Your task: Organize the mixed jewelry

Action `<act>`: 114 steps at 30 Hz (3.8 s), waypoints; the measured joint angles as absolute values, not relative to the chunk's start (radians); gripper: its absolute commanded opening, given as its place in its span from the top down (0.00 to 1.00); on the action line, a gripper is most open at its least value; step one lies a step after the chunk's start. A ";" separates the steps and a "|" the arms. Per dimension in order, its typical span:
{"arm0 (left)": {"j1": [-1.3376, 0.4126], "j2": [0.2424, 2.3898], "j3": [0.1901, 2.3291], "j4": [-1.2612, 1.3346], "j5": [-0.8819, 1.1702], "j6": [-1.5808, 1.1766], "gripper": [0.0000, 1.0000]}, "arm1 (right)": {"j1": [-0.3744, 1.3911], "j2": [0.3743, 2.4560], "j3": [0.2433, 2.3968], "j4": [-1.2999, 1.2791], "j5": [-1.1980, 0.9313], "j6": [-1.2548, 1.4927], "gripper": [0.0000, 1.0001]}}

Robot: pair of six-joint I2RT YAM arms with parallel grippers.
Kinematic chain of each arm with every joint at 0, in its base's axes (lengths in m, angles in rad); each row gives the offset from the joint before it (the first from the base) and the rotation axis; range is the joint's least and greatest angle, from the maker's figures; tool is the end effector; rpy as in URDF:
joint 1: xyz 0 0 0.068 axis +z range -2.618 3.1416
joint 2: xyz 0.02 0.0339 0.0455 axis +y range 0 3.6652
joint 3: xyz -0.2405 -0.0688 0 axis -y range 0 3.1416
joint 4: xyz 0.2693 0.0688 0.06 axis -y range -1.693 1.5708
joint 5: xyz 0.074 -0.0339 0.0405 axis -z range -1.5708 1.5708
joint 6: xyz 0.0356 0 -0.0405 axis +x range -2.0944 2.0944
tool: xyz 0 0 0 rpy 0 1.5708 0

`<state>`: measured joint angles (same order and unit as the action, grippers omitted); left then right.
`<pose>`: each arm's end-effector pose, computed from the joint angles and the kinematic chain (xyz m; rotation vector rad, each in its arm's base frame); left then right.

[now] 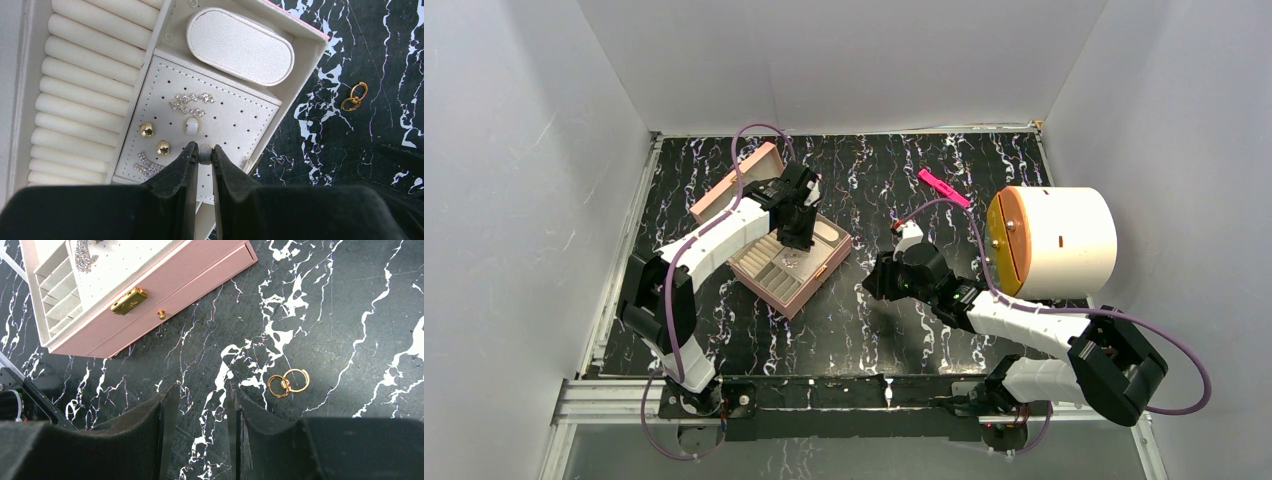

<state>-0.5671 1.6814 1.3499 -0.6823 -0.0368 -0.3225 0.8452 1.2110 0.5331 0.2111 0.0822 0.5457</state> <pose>0.3201 -0.2023 0.2286 0.3047 2.5918 -0.2777 0.1883 0.2079 0.1672 -0.2642 2.1121 0.7725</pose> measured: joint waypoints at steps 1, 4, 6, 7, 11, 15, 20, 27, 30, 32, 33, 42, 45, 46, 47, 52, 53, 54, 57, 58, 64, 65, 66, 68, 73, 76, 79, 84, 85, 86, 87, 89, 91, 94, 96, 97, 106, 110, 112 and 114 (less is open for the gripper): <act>-0.567 1.681 1.350 -0.682 -0.038 -0.323 0.89 | 0.845 1.211 0.533 0.211 0.082 0.545 0.52; -0.567 1.682 1.350 -0.682 -0.038 -0.323 0.89 | 0.845 1.212 0.533 0.211 0.083 0.546 0.52; -0.567 1.684 1.350 -0.681 -0.039 -0.323 0.90 | 0.845 1.213 0.533 0.211 0.082 0.546 0.52; -0.567 1.687 1.350 -0.681 -0.041 -0.323 0.90 | 0.845 1.213 0.533 0.211 0.082 0.546 0.52; -0.567 1.706 1.349 -0.680 -0.042 -0.323 0.90 | 0.845 1.213 0.533 0.211 0.082 0.546 0.52; -0.567 1.715 1.348 -0.678 -0.043 -0.323 0.90 | 0.845 1.215 0.533 0.211 0.083 0.546 0.52; -0.567 1.715 1.348 -0.673 -0.046 -0.323 0.90 | 0.844 1.218 0.533 0.211 0.082 0.546 0.52; -0.567 1.715 1.342 -0.666 -0.049 -0.325 0.90 | 0.844 1.219 0.533 0.212 0.082 0.546 0.52; -0.567 1.715 1.338 -0.665 -0.049 -0.324 0.90 | 0.844 1.220 0.533 0.211 0.082 0.546 0.52; -0.567 1.715 1.337 -0.665 -0.049 -0.324 0.90 | 0.844 1.221 0.533 0.212 0.082 0.546 0.52; -0.567 1.715 1.336 -0.665 -0.049 -0.324 0.89 | 0.844 1.221 0.533 0.212 0.082 0.546 0.52; -0.567 1.715 1.335 -0.665 -0.047 -0.324 0.72 | 0.844 1.232 0.533 0.212 0.080 0.549 0.52; -0.567 1.715 1.335 -0.665 -0.043 -0.324 0.70 | 0.844 1.232 0.533 0.212 0.079 0.550 0.52; -0.567 1.715 1.335 -0.664 -0.041 -0.324 0.70 | 0.844 1.232 0.533 0.212 0.079 0.550 0.52; -0.567 1.715 1.335 -0.664 -0.040 -0.324 0.70 | 0.844 1.232 0.533 0.212 0.079 0.550 0.52; -0.567 1.708 1.335 -0.662 -0.039 -0.324 0.69 | 0.844 1.232 0.533 0.212 0.079 0.551 0.52; -0.567 1.705 1.335 -0.662 -0.038 -0.324 0.68 | 0.844 1.232 0.533 0.212 0.079 0.551 0.52; -0.567 1.700 1.335 -0.662 -0.038 -0.324 0.67 | 0.844 1.232 0.533 0.212 0.079 0.551 0.52; -0.567 1.674 1.335 -0.656 -0.038 -0.324 0.64 | 0.844 1.232 0.533 0.211 0.080 0.551 0.52; -0.567 1.660 1.333 -0.651 -0.038 -0.325 0.63 | 0.844 1.232 0.533 0.209 0.080 0.551 0.52; -0.567 1.501 1.264 -0.571 -0.039 -0.330 0.48 | 0.844 1.229 0.559 0.163 0.099 0.552 0.51; -0.567 1.465 1.248 -0.558 -0.041 -0.331 0.46 | 0.844 1.229 0.569 0.151 0.107 0.553 0.50; -0.567 1.428 1.233 -0.542 -0.043 -0.332 0.44 | 0.844 1.230 0.583 0.134 0.118 0.557 0.50; -0.567 1.342 1.191 -0.501 -0.047 -0.332 0.40 | 0.844 1.233 0.617 0.096 0.149 0.567 0.48; -0.567 1.058 1.061 -0.397 -0.074 -0.325 0.32 | 0.844 1.299 0.744 -0.038 0.253 0.580 0.40; -0.567 0.897 0.992 -0.335 -0.097 -0.330 0.29 | 0.841 1.359 0.816 -0.135 0.313 0.593 0.39; -0.567 0.758 0.908 -0.281 -0.130 -0.352 0.26 | 0.835 1.403 0.865 -0.231 0.345 0.611 0.40; -0.567 0.593 0.761 -0.231 -0.157 -0.448 0.22 | 0.831 1.432 0.882 -0.355 0.349 0.653 0.55; -0.567 0.576 0.737 -0.228 -0.156 -0.468 0.22 | 0.831 1.441 0.883 -0.372 0.348 0.658 0.59; -0.567 0.567 0.718 -0.223 -0.153 -0.486 0.22 | 0.831 1.454 0.887 -0.393 0.346 0.666 0.64; -0.567 0.558 0.698 -0.220 -0.148 -0.507 0.22 | 0.831 1.469 0.892 -0.409 0.344 0.673 0.65; -0.567 0.551 0.666 -0.217 -0.134 -0.544 0.22 | 0.831 1.501 0.904 -0.427 0.335 0.678 0.68; -0.567 0.551 0.646 -0.216 -0.115 -0.573 0.22 | 0.831 1.527 0.920 -0.438 0.324 0.677 0.68; -0.567 0.553 0.638 -0.217 -0.091 -0.599 0.22 | 0.831 1.561 0.949 -0.440 0.308 0.665 0.68; -0.567 0.553 0.638 -0.216 -0.083 -0.607 0.22 | 0.831 1.582 0.971 -0.440 0.304 0.654 0.66; -0.567 0.552 0.638 -0.216 -0.081 -0.611 0.22 | 0.831 1.594 0.983 -0.440 0.304 0.650 0.64; -0.567 0.556 0.629 -0.217 -0.077 -0.623 0.22 | 0.831 1.662 1.013 -0.439 0.286 0.630 0.55; -0.567 0.577 0.629 -0.216 -0.070 -0.626 0.22 | 0.831 1.677 1.013 -0.437 0.284 0.624 0.55; -0.567 0.588 0.629 -0.216 -0.068 -0.628 0.22 | 0.831 1.682 1.013 -0.435 0.284 0.623 0.62; -0.567 0.597 0.629 -0.216 -0.066 -0.629 0.22 | 0.831 1.687 1.013 -0.429 0.284 0.617 0.70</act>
<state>-0.5671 0.5968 0.6289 -0.2161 -0.0662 -0.6289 0.8314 1.6867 1.0134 -0.4294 0.2840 0.6174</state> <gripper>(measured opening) 0.782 0.401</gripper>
